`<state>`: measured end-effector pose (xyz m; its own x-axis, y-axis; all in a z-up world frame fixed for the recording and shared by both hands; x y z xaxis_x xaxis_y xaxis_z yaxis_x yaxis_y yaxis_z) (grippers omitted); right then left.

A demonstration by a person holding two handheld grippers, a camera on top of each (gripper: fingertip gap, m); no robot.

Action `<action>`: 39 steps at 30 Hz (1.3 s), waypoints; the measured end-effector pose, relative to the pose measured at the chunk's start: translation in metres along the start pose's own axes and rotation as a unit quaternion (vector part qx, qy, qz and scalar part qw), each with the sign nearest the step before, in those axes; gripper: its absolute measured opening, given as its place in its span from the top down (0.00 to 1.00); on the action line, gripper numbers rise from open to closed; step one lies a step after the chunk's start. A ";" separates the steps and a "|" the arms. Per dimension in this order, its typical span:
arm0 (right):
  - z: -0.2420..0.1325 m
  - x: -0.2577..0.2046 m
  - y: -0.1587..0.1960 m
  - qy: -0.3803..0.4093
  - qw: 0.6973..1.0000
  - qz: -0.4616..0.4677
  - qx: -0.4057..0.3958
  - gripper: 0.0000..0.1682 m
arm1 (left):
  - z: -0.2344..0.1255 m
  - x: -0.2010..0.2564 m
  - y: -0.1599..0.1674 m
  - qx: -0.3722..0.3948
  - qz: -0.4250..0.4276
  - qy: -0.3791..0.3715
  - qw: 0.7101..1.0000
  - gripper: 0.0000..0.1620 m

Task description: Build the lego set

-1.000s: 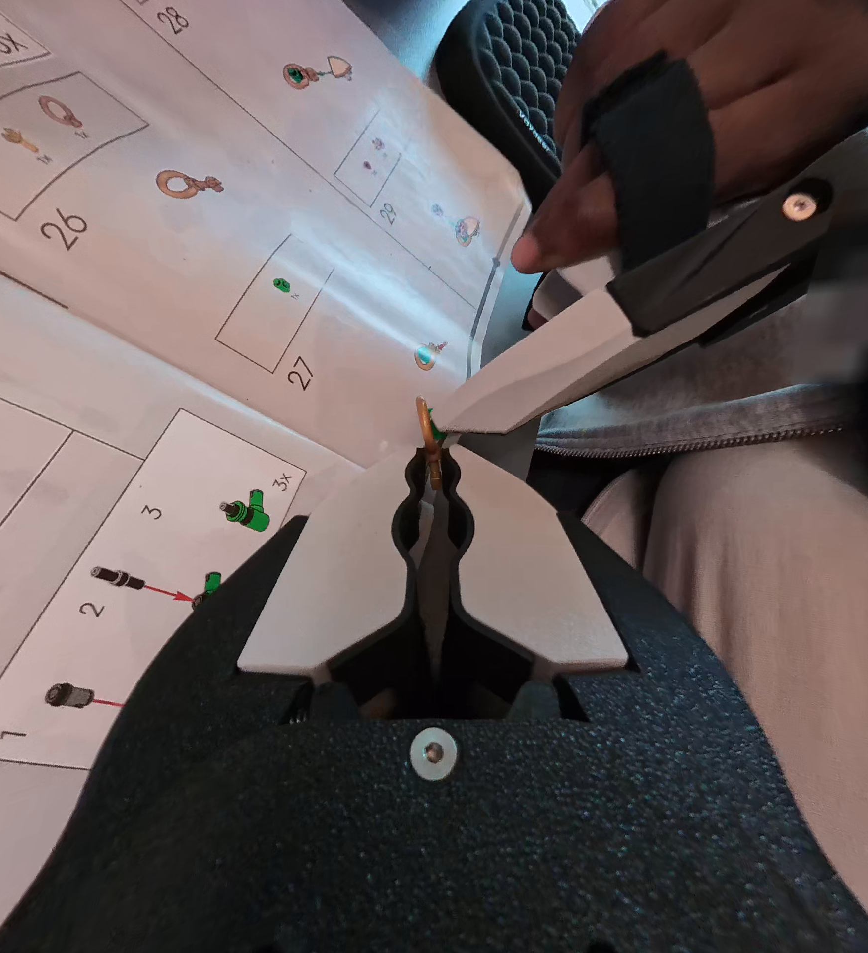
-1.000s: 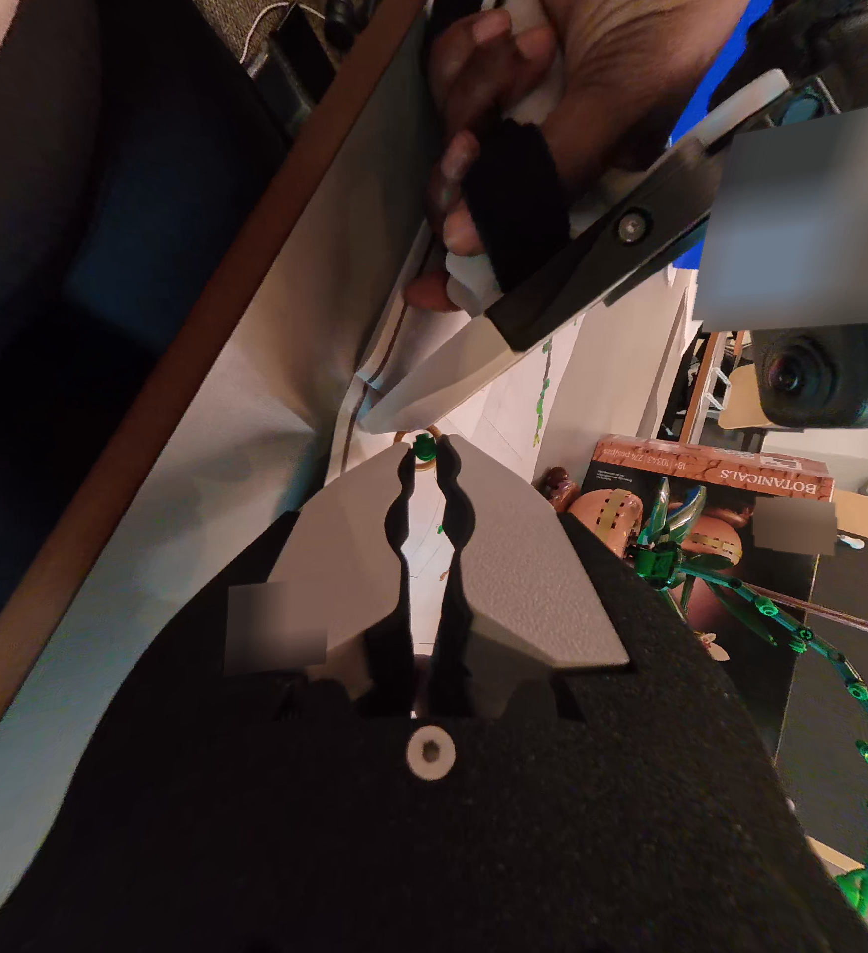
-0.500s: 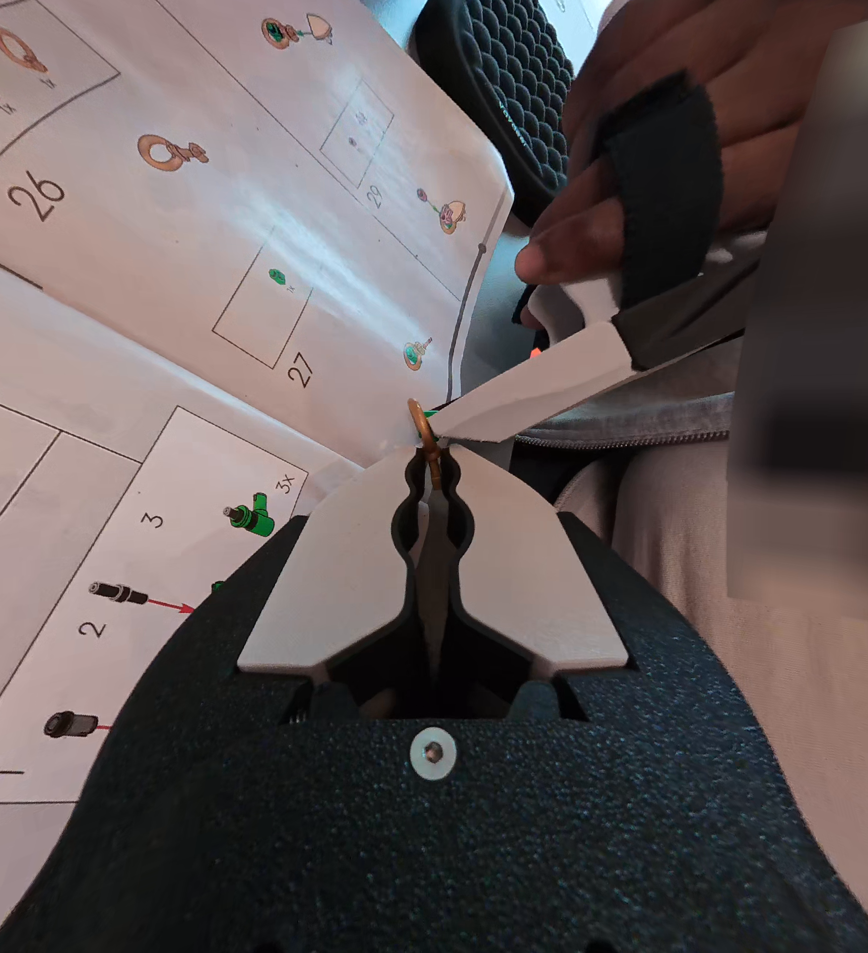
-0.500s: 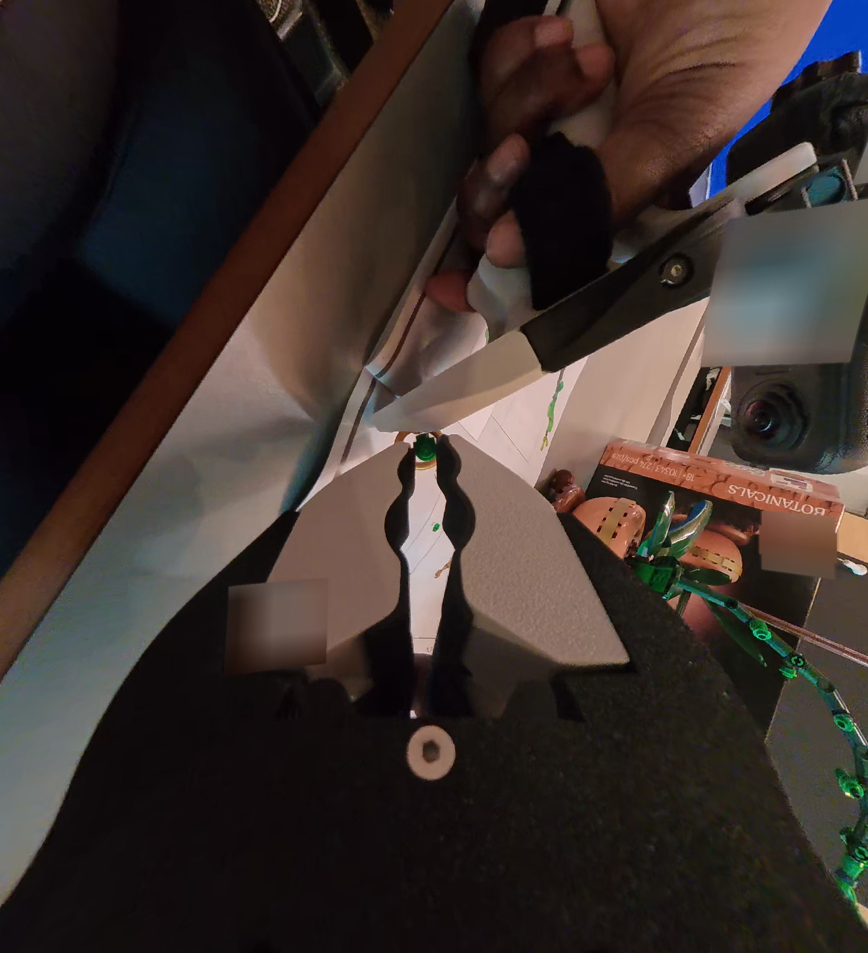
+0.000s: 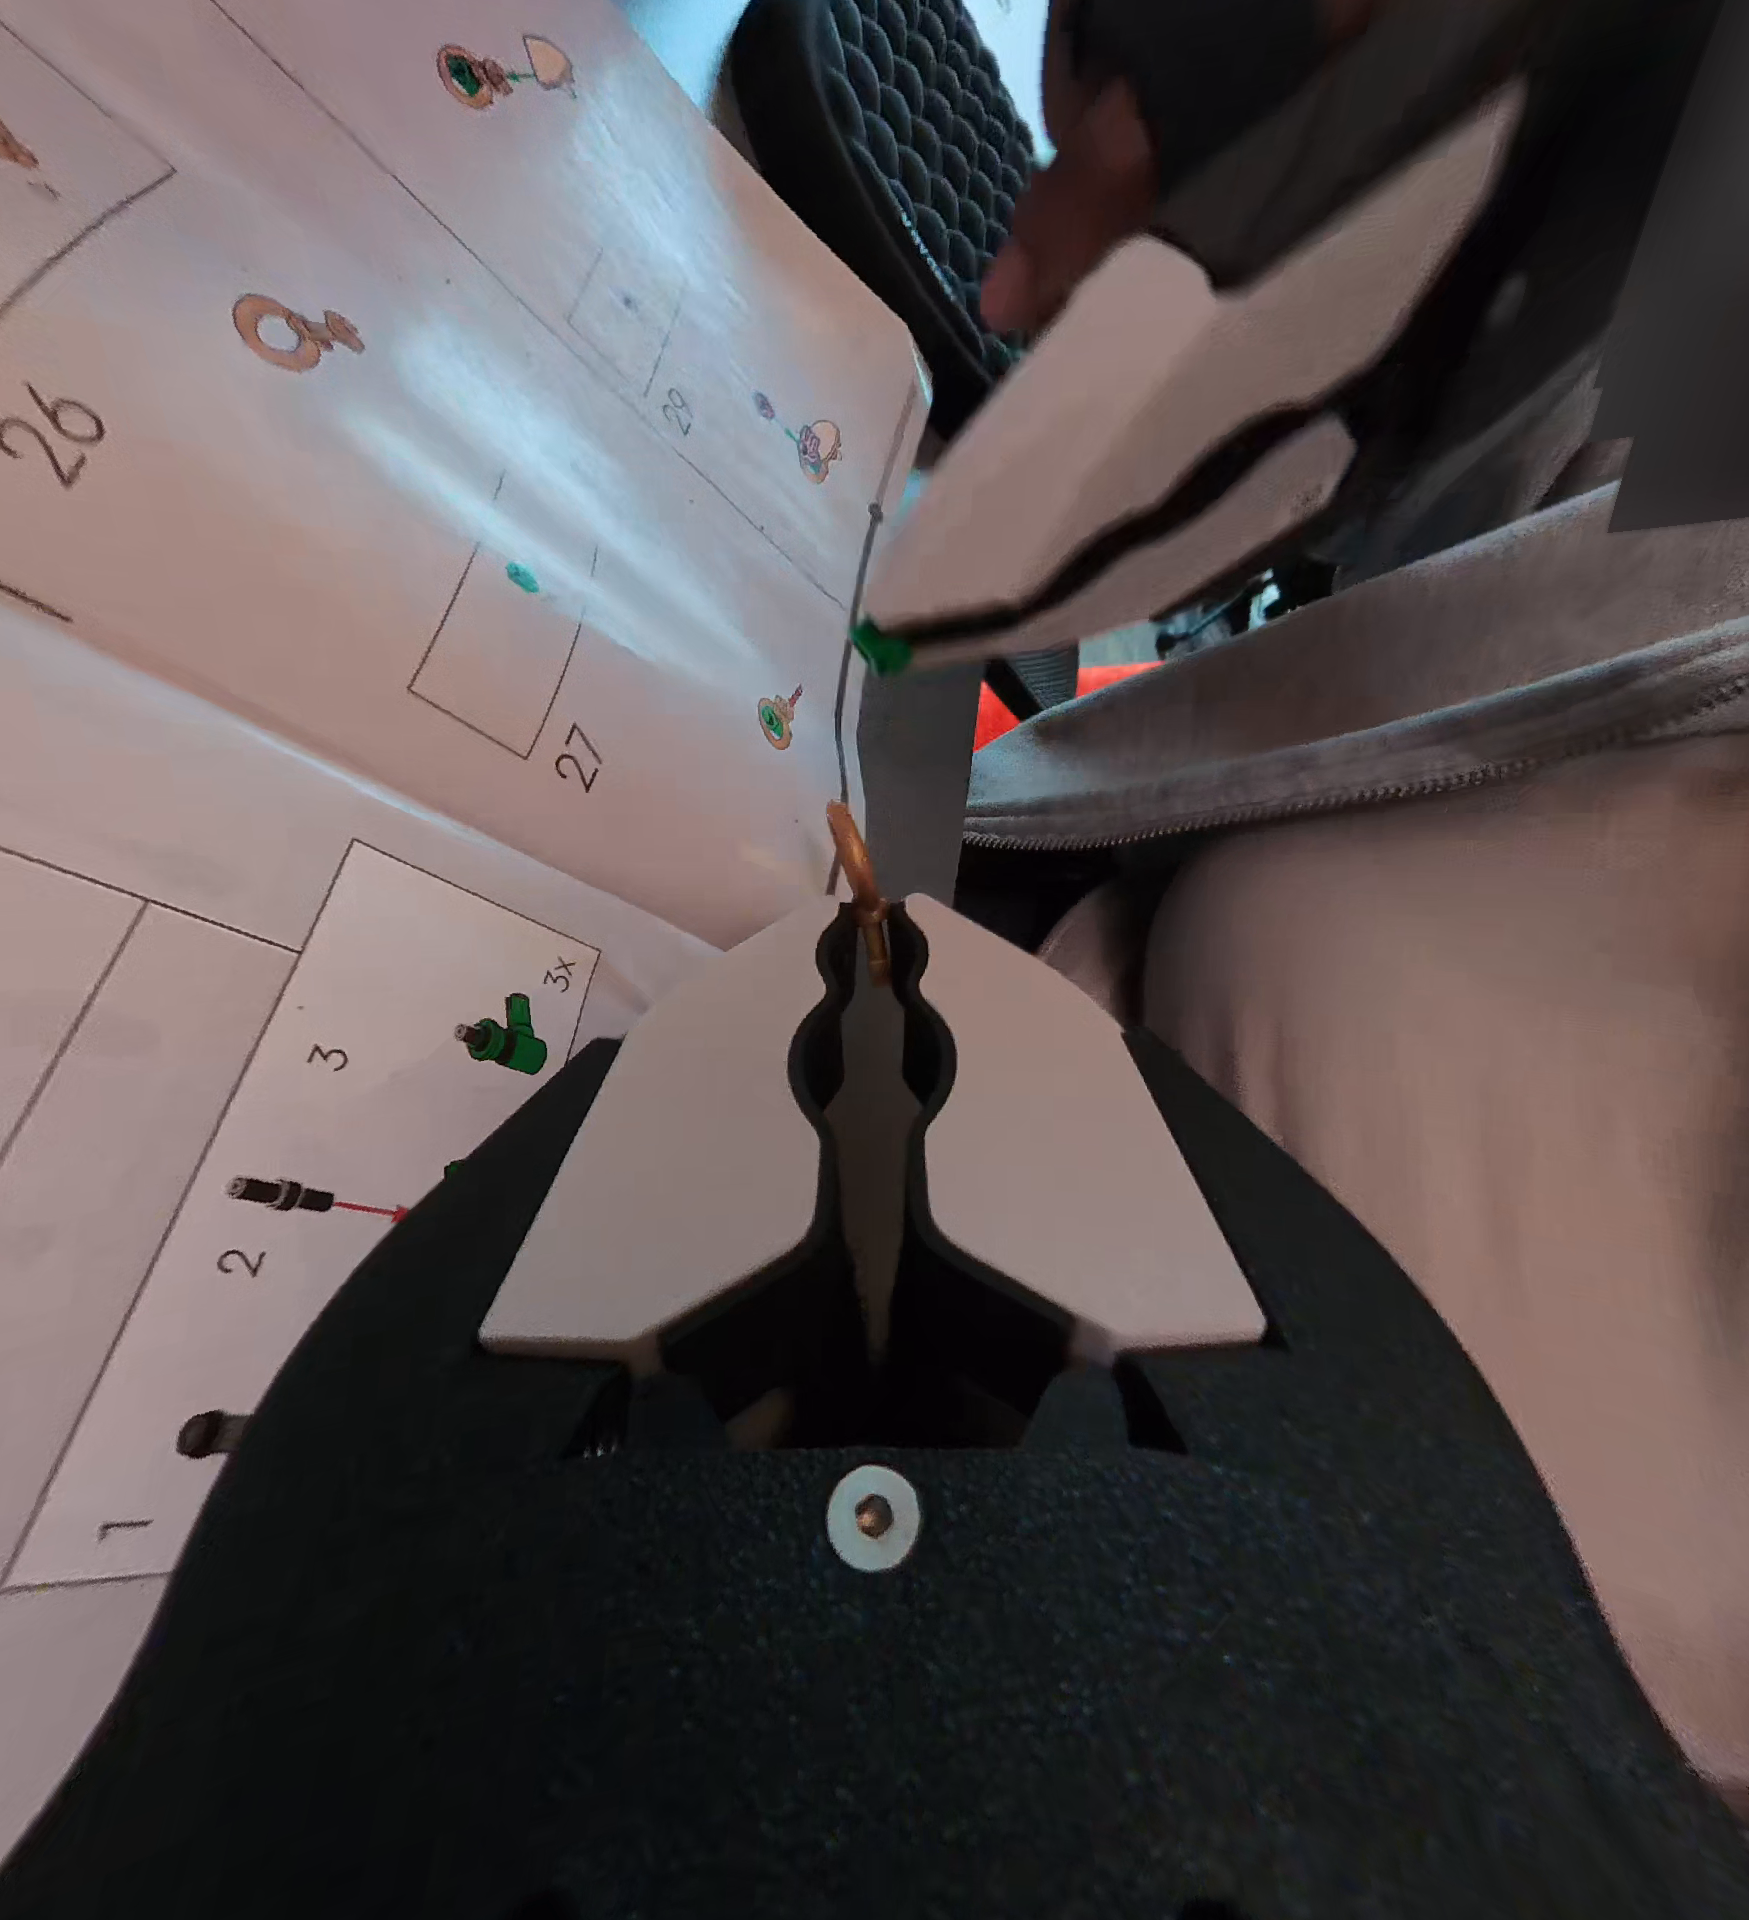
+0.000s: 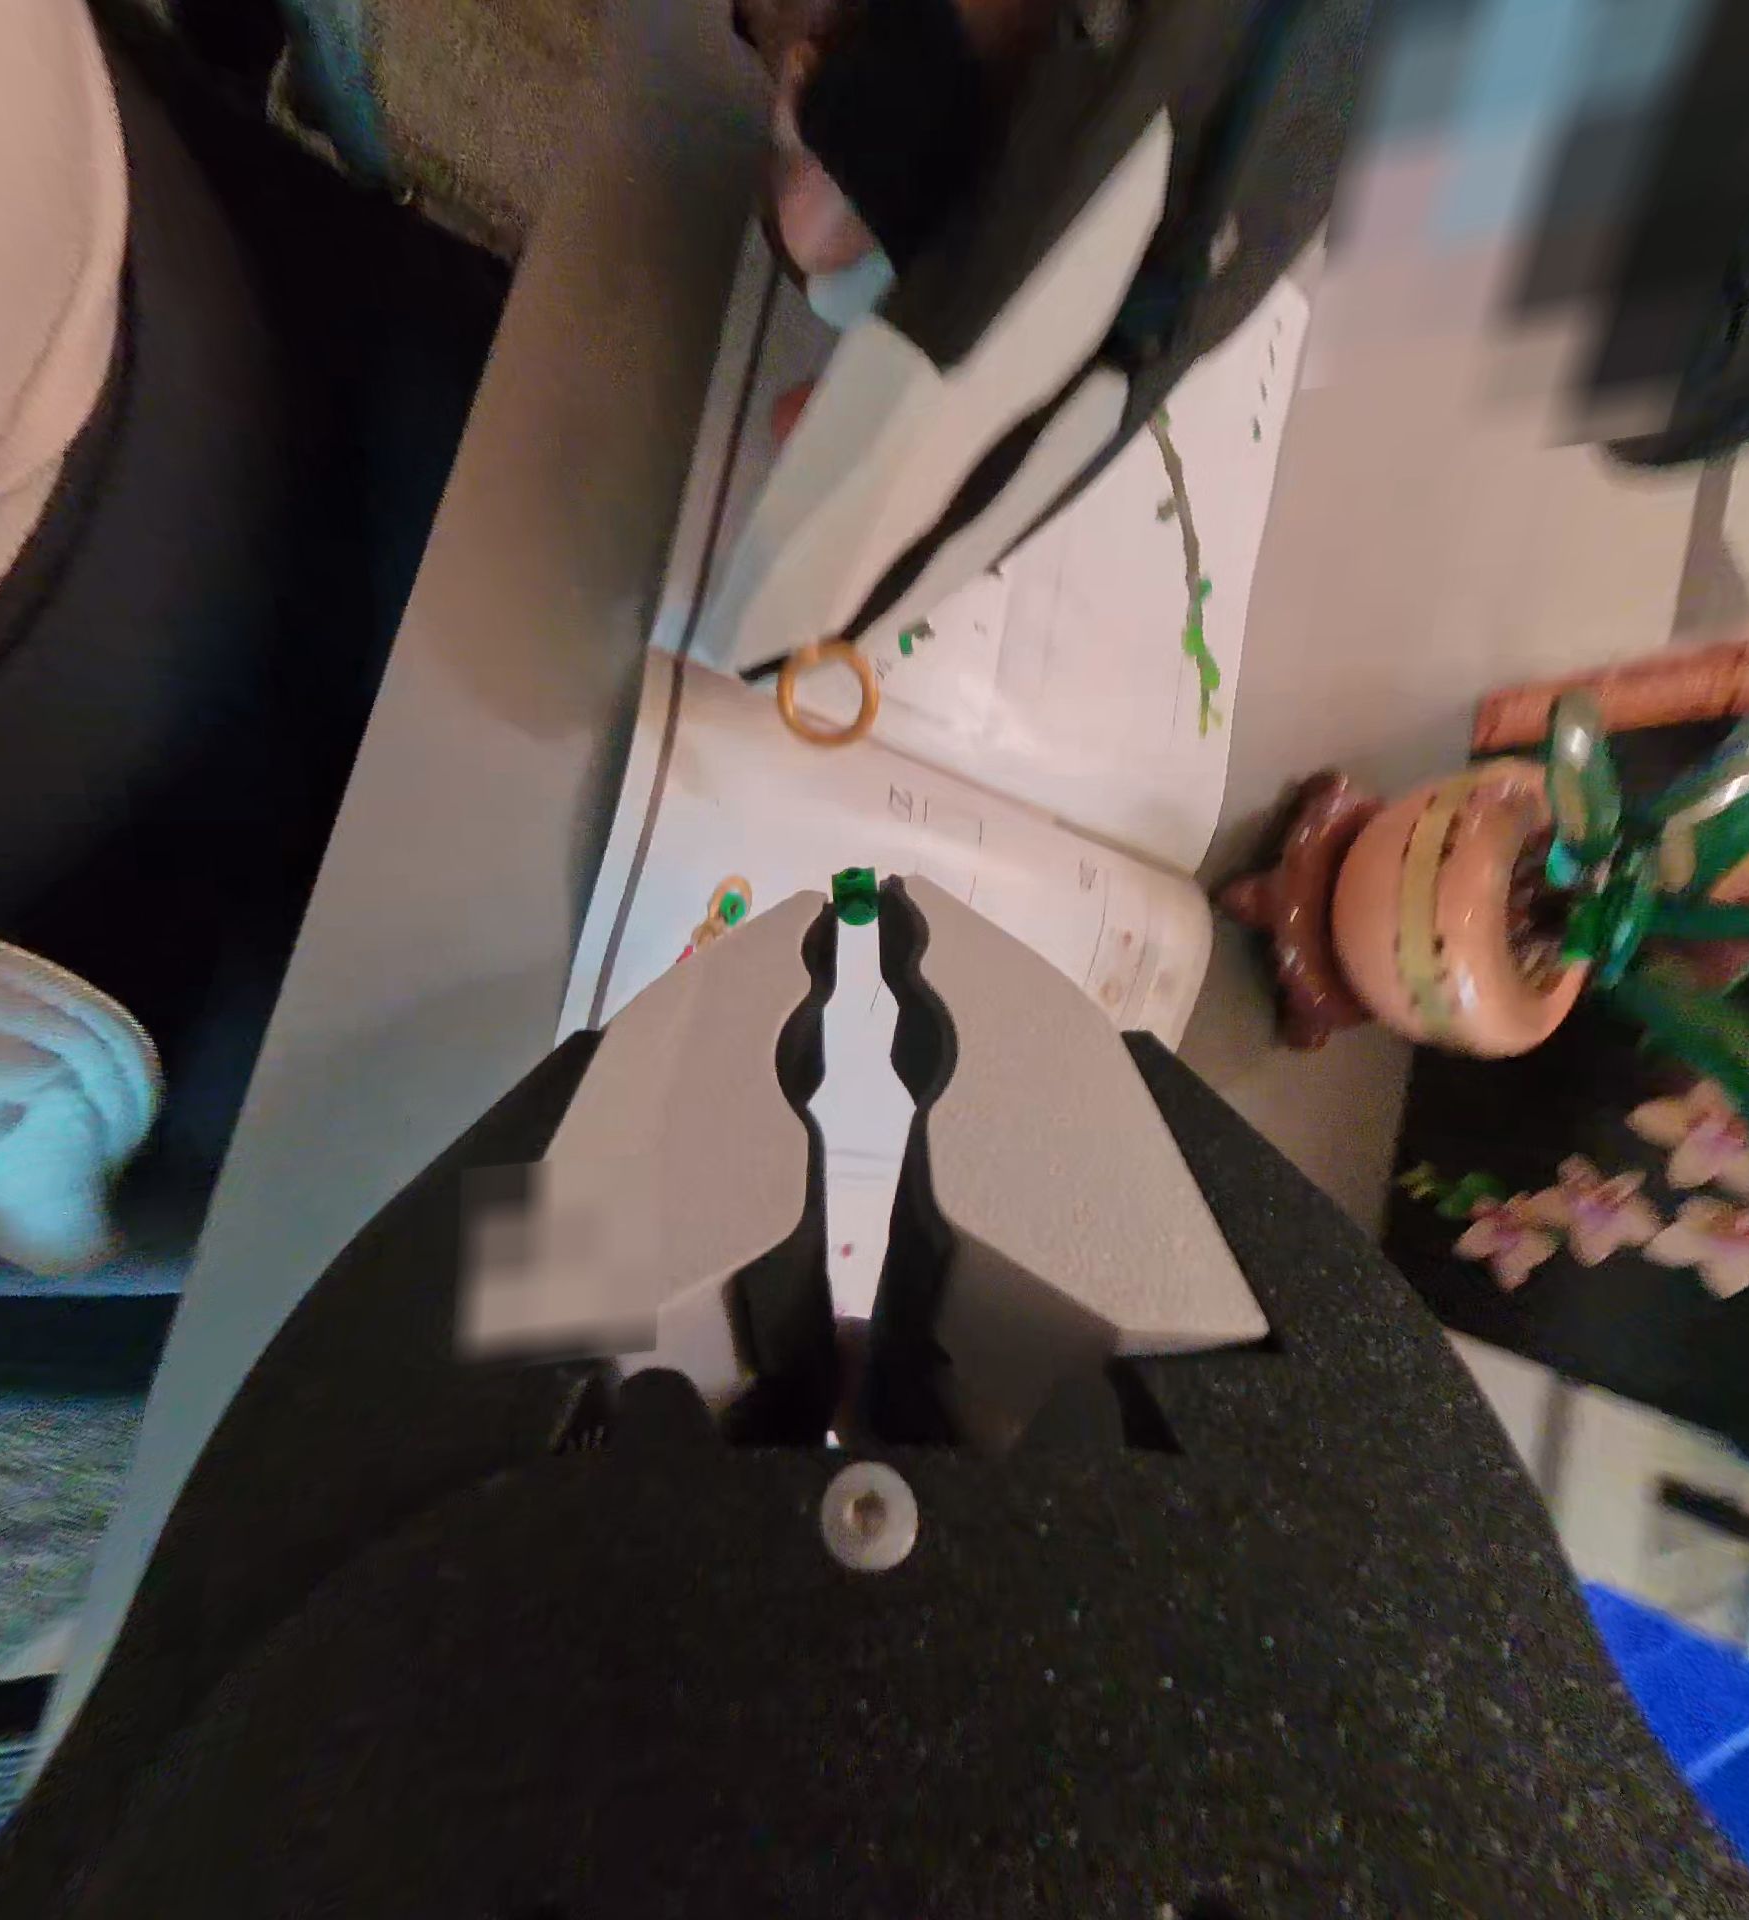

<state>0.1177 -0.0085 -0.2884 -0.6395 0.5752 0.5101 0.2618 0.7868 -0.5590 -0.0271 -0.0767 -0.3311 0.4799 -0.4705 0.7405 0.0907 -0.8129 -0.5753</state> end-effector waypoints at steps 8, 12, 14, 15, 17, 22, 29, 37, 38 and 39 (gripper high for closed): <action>-0.007 -0.016 0.035 0.026 0.987 0.155 -0.021 0.96 | -0.003 -0.001 -0.030 -0.108 0.025 -0.019 0.994 0.96; -0.007 -0.022 0.046 0.032 0.981 0.190 -0.011 0.96 | 0.010 -0.009 -0.034 -0.193 -0.021 -0.019 0.981 0.96; -0.009 -0.022 0.051 0.038 0.978 0.204 0.007 0.96 | 0.018 -0.010 -0.040 -0.215 -0.032 -0.024 0.976 0.96; -0.010 -0.022 0.052 0.040 0.977 0.208 0.016 0.96 | 0.021 -0.009 -0.043 -0.222 -0.035 -0.025 0.974 0.97; -0.013 -0.022 0.053 0.042 0.975 0.215 0.030 0.95 | 0.028 -0.008 -0.050 -0.235 -0.036 -0.030 0.971 0.96; -0.016 -0.027 0.059 0.035 0.975 0.213 0.043 0.95 | 0.039 -0.013 -0.058 -0.257 -0.047 -0.052 0.964 0.92; -0.019 -0.024 0.059 0.027 0.967 0.242 0.072 0.96 | 0.030 -0.011 -0.057 -0.255 0.008 -0.094 0.962 0.87; -0.006 -0.011 0.038 -0.014 0.940 0.319 0.121 0.95 | 0.017 0.007 -0.044 -0.177 0.232 -0.156 0.944 0.85; -0.004 -0.008 0.036 -0.014 0.937 0.328 0.121 0.95 | 0.016 0.010 -0.041 -0.166 0.260 -0.158 0.938 0.86; -0.001 -0.005 0.035 -0.015 0.935 0.334 0.116 0.95 | 0.016 0.012 -0.037 -0.160 0.283 -0.156 0.933 0.86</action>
<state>0.1303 0.0161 -0.3098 -0.4106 0.9116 -0.0199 0.4479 0.1826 -0.8752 -0.0105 -0.0464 -0.3063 0.6065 -0.7736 0.1835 -0.4956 -0.5484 -0.6736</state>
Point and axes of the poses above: each gripper's, where its closed fingertips meet, z out along the fingers, y out of its underside, x = y × z across the jaws, the point moved 9 cm from there along -z, back along the fingers, and after that the axes turned 10 degrees about x, right-handed, at the moved point
